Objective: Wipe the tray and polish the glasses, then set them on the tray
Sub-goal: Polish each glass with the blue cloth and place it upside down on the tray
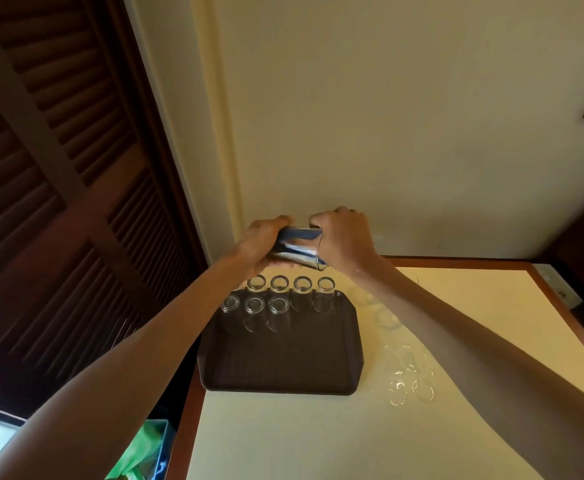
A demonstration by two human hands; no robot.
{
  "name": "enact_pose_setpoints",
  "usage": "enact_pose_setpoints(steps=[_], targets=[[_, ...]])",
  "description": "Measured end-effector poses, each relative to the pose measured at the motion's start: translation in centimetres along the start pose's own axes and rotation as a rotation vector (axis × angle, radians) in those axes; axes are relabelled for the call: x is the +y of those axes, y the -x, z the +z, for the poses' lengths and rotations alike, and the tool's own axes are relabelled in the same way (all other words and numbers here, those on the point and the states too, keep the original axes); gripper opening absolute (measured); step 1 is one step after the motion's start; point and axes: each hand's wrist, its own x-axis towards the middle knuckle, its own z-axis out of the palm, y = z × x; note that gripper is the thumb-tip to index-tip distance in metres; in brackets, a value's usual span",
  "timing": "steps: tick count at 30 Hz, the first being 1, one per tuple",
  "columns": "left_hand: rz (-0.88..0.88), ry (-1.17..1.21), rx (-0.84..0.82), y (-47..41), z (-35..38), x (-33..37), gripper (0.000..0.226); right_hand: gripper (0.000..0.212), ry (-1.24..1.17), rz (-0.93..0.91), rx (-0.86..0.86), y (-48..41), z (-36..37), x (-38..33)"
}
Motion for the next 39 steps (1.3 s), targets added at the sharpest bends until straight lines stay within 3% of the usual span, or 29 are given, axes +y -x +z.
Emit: enact_pose_setpoints(steps=[3,4,6,8,9,11,14,15,17,19,21,23,26,27,29,32,34,36,39], targets=[[0.254,-0.103,0.107,-0.2,0.0,0.2,0.025,0.011,-0.417,0.285,-0.092,-0.2,3.6,0.5],[0.342,-0.148,0.117,0.0,0.1,0.3,0.025,0.019,-0.681,0.430,-0.203,-0.1,3.9,0.3],[0.465,-0.210,0.131,0.3,0.2,0.2,0.024,0.044,-1.190,0.794,-0.598,0.5,3.4,-0.5],[0.523,-0.208,0.127,0.4,0.2,0.0,0.025,0.057,-1.423,0.909,-0.863,1.2,1.9,-1.1],[0.533,-0.193,0.112,0.1,0.1,-0.1,0.025,0.055,-1.446,0.905,-0.894,1.1,1.4,-1.1],[0.492,-0.149,0.050,-0.4,-0.5,0.0,0.031,0.041,-1.203,0.777,-0.740,0.4,0.9,-0.7],[0.199,0.034,-0.067,-1.2,-1.1,0.4,0.040,0.018,-0.351,0.335,-0.284,-0.7,0.7,-0.3],[0.091,0.087,-0.095,-1.2,-1.0,0.4,0.039,0.012,-0.203,0.235,-0.152,-0.8,0.3,-0.4],[0.012,0.108,-0.067,-1.1,-0.7,0.5,0.038,0.027,-0.006,0.054,0.004,-0.9,-0.7,-0.7],[0.053,0.066,0.031,-1.2,-0.4,0.4,0.037,0.030,0.025,0.023,0.023,-1.3,-0.4,-0.5],[0.146,0.031,0.115,-1.1,-0.4,0.6,0.037,0.008,-0.062,0.116,-0.013,-1.6,0.9,-0.4],[0.285,-0.016,0.153,-0.9,-0.4,0.8,0.037,0.012,-0.398,0.353,-0.165,-1.8,2.4,-0.5],[0.469,-0.113,0.171,-0.4,-0.4,0.7,0.039,0.041,-1.203,0.846,-0.620,-0.9,2.5,-1.6],[0.497,-0.126,0.170,-0.3,-0.5,0.6,0.038,0.046,-1.288,0.886,-0.678,-0.5,2.3,-1.8],[0.489,-0.087,0.160,-0.5,-0.7,0.1,0.037,0.042,-1.148,0.768,-0.633,-0.7,1.8,-1.8],[0.284,0.112,-0.019,-1.2,-1.6,0.0,0.036,0.018,-0.383,0.359,-0.280,-1.5,1.0,-1.1],[0.130,0.134,-0.092,-1.5,-1.6,0.0,0.035,0.014,-0.047,0.140,-0.134,-1.4,-0.3,-1.3],[0.077,0.083,-0.012,-1.7,-1.1,-0.1,0.034,0.014,0.109,0.005,-0.080,-1.2,-1.3,-1.7],[0.212,-0.017,0.140,-1.9,-0.8,-0.2,0.036,0.009,0.034,0.116,-0.071,-1.1,0.2,-1.3]])
